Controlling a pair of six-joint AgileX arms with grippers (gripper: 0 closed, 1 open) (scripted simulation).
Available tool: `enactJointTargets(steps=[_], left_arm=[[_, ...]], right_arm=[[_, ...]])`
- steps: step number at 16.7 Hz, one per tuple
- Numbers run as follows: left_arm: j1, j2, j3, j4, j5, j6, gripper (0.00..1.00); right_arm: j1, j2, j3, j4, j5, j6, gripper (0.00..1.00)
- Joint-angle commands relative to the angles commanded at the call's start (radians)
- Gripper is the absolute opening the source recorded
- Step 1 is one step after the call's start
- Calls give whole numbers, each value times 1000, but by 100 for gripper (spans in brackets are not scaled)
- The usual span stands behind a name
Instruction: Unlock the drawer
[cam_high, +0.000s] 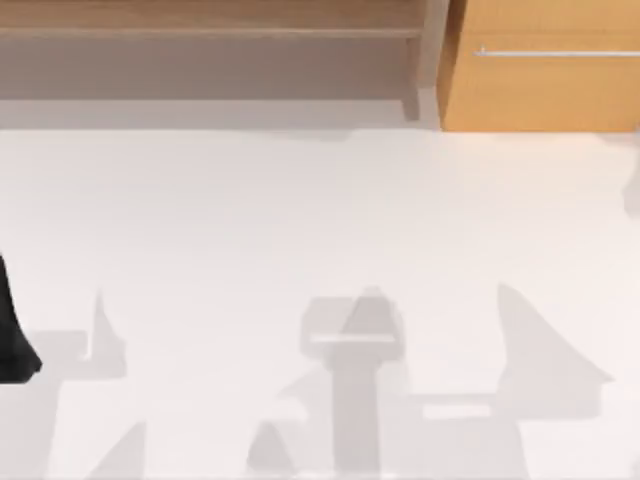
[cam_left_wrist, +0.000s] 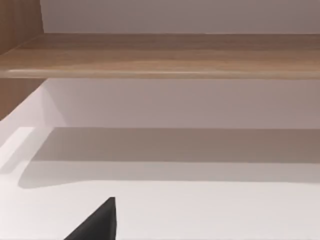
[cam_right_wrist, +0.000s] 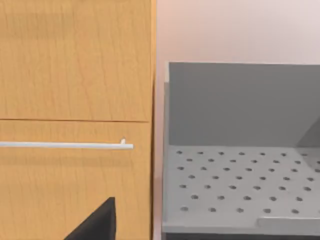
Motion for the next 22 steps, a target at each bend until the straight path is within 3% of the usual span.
enactJointTargets(steps=[3,6,12,17,22], left_arm=[[0,0,0,0,0,0,100],[0,0,0,0,0,0,100],[0,0,0,0,0,0,100],[0,0,0,0,0,0,100],[0,0,0,0,0,0,100]], right_arm=[[78,73,40,89,63,-95,100],[196,222,90,232,166,-284,100],[434,658,148,530,396,-888,100],[550,1000,179,762,545,-1344,100],[587,1164,221,921,617,-1551,100]])
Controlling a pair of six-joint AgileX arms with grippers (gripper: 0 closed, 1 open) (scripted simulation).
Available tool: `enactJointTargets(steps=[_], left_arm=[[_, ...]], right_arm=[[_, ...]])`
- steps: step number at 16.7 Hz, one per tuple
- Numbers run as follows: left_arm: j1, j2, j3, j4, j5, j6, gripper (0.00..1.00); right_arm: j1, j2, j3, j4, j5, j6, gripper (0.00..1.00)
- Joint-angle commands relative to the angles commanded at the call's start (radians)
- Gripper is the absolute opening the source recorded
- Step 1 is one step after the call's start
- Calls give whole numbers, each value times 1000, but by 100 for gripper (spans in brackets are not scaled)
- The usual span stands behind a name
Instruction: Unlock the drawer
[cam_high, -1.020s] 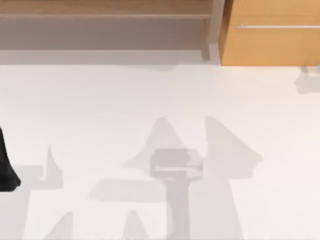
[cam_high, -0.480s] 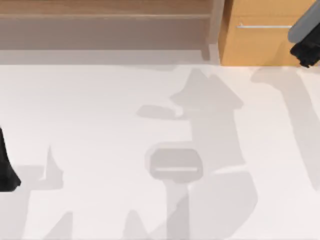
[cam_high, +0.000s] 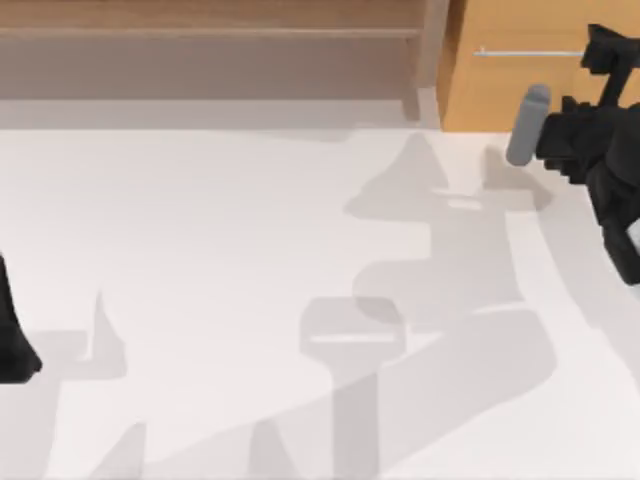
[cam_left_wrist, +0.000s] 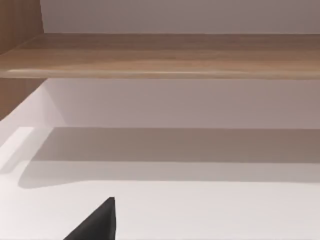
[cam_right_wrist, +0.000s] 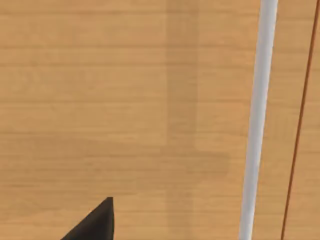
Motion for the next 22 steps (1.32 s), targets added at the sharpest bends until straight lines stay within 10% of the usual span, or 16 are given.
enactJointTargets(steps=[16,22], left_arm=[[0,0,0,0,0,0,100],[0,0,0,0,0,0,100]], right_arm=[[-12,60,120,-55,-9,-11,100],[-12,60,120,-55,-9,-11,55]])
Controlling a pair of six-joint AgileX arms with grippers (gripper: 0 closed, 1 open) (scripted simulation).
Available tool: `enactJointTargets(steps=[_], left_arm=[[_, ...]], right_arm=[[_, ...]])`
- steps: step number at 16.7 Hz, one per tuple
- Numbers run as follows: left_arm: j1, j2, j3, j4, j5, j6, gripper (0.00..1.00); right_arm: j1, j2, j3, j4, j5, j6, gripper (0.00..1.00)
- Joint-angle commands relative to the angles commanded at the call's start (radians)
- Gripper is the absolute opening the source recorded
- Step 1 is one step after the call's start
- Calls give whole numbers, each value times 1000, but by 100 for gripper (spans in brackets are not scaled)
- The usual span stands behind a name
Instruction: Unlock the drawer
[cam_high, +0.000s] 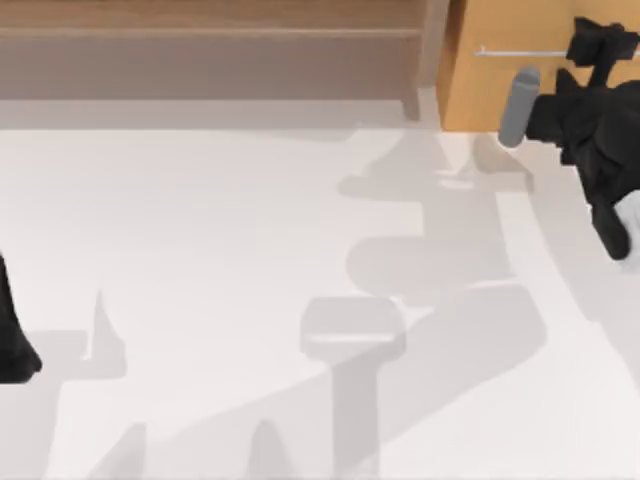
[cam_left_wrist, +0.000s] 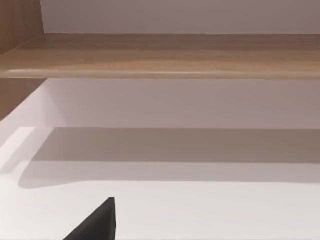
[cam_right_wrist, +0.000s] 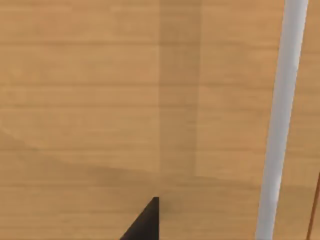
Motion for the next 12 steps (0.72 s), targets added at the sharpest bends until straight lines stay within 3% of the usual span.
enactJointTargets(steps=[7,12], left_arm=[[0,0,0,0,0,0,100],[0,0,0,0,0,0,100]], right_arm=[[0,0,0,0,0,0,2],[0,0,0,0,0,0,0]])
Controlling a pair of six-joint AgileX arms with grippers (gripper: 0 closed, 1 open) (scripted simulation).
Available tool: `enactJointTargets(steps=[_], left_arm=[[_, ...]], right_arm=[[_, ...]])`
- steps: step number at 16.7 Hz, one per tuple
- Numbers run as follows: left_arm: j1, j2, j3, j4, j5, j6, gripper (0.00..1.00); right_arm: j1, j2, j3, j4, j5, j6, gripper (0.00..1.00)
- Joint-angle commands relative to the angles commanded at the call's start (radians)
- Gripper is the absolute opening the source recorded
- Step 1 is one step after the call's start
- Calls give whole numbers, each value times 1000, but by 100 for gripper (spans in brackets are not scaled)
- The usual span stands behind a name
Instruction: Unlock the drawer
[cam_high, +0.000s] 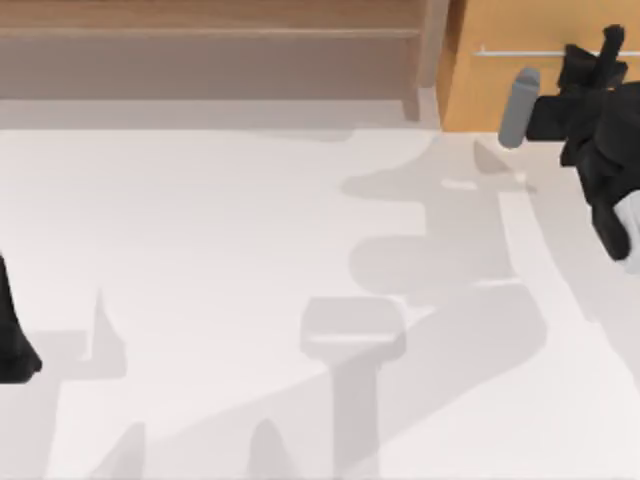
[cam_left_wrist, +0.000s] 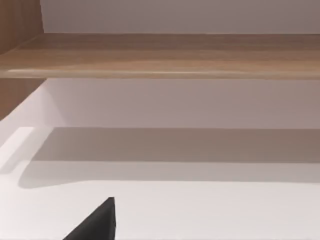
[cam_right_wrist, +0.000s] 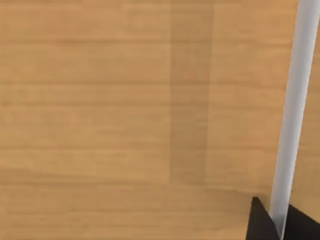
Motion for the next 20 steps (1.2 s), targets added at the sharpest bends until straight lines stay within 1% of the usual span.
enactJointTargets(steps=[6,13,20], left_arm=[[0,0,0,0,0,0,100],[0,0,0,0,0,0,100],[0,0,0,0,0,0,100]], right_arm=[[5,-8,-18,8,3,2,0],[34,-108,-259,138,31,4,0],[40,-128,-301,168,37,4,0]])
